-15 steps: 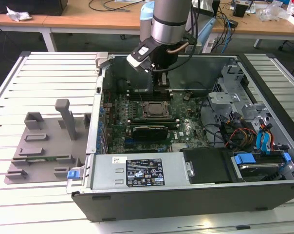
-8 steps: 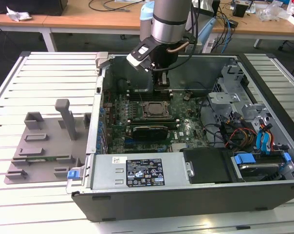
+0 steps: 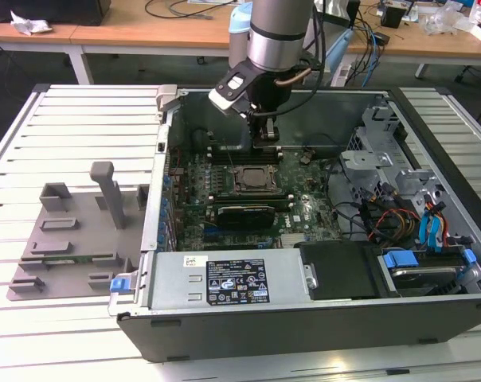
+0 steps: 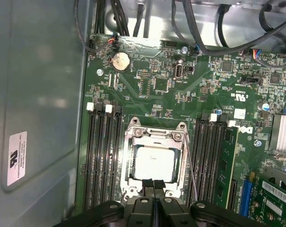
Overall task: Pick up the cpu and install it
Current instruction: 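Install the first cpu locking lever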
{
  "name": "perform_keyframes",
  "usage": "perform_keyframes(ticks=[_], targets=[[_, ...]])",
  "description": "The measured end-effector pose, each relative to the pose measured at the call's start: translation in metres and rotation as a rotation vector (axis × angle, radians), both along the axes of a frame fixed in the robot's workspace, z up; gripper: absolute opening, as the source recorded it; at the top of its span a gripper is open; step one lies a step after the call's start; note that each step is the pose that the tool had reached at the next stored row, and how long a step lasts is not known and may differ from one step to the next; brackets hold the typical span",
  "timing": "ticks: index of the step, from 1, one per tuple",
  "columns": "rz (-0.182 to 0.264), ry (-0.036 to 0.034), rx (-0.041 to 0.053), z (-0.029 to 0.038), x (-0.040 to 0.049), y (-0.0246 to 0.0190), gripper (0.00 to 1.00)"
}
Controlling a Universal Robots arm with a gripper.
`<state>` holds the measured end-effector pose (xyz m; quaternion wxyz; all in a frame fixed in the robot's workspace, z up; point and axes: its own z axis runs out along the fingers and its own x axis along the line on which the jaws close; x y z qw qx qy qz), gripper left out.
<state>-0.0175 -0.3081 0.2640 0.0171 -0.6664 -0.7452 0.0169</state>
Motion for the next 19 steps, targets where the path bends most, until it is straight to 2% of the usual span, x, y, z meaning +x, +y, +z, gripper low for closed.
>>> perform_keyframes(ticks=[3,7,11,19], targets=[[0.047,0.0000,0.0000,0.0000,0.0000,0.0000,0.11],[0.141,0.0000,0.0001,0.0000,0.0000,0.0000,0.11],[0.209,0.0000,0.0001,0.0000,0.0000,0.0000,0.11],[0.294,0.0000,0.0001,0.0000,0.0000,0.0000,0.11]])
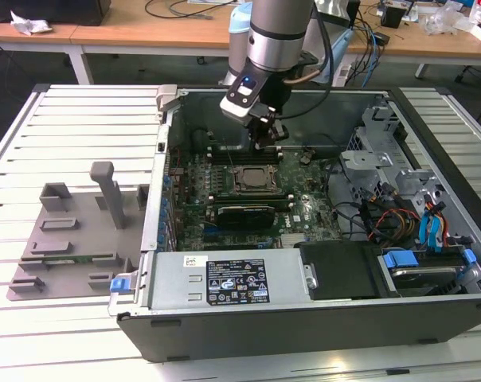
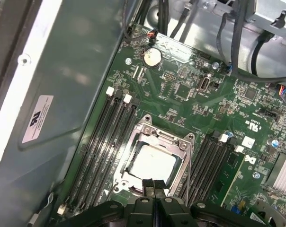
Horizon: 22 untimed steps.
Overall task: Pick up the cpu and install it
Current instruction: 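Install the first cpu locking lever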
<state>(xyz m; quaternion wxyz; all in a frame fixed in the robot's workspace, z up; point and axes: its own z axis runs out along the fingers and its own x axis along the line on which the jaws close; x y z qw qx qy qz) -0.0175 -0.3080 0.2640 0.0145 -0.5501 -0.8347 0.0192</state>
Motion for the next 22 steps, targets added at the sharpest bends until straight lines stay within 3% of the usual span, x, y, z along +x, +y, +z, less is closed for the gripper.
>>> perform_keyframes(ticks=[12,15,22], targets=[[0.125,0.0000,0.0000,0.0000,0.0001,0.0000,0.11],[0.189,0.0000,0.0000,0.0000,0.0001,0.0000,0.11],[0.268,-0.0001,0.0001,0.0000,0.0001,0.0000,0.11]])
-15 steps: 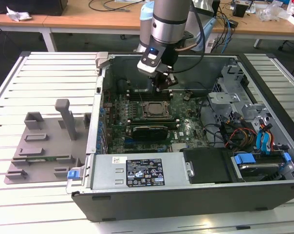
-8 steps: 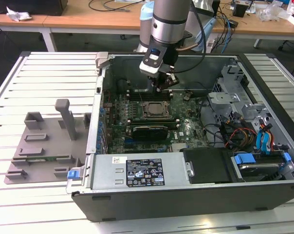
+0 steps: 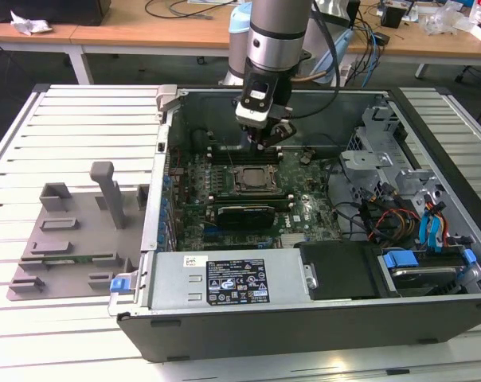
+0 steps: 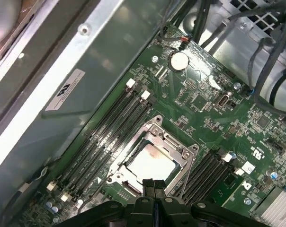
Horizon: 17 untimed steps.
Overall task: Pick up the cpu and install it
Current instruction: 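Install the first cpu locking lever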
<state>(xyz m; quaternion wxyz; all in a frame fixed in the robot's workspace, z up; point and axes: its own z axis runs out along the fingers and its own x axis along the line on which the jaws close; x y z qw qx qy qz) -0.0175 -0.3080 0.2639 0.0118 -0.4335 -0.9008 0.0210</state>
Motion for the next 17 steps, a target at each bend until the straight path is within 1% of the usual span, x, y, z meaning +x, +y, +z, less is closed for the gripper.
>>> perform_keyframes(ticks=[4,6,8,13,17], targets=[[0.056,0.0000,0.0000,0.0000,0.0000,0.0000,0.11],[0.095,0.0001,-0.0001,0.0000,0.0000,0.0000,0.11],[0.110,0.0000,0.0000,0.0000,0.0000,0.0000,0.11],[0.179,0.0000,0.0000,0.0000,0.0000,0.0000,0.11],[0.211,0.0000,-0.0001,0.0000,0.0000,0.0000,0.11]])
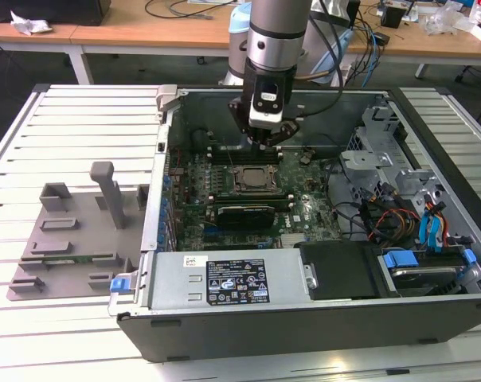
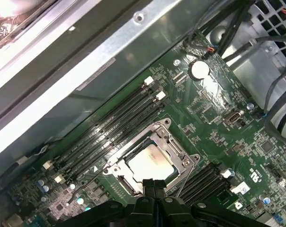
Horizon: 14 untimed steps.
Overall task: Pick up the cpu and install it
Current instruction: 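Install the first cpu locking lever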
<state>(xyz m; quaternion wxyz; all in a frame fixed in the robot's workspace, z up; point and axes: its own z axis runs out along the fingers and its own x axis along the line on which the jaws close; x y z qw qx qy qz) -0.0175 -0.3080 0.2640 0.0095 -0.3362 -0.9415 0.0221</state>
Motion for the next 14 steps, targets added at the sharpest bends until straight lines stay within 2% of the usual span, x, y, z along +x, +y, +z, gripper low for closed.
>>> perform_keyframes(ticks=[2,8,14], targets=[[0.015,0.0001,0.0001,0.0000,0.0000,0.0000,0.11],[0.108,0.0000,0.0000,0.0000,0.0001,0.0000,0.11],[0.173,0.0001,0.0000,0.0000,0.0001,0.0000,0.11]])
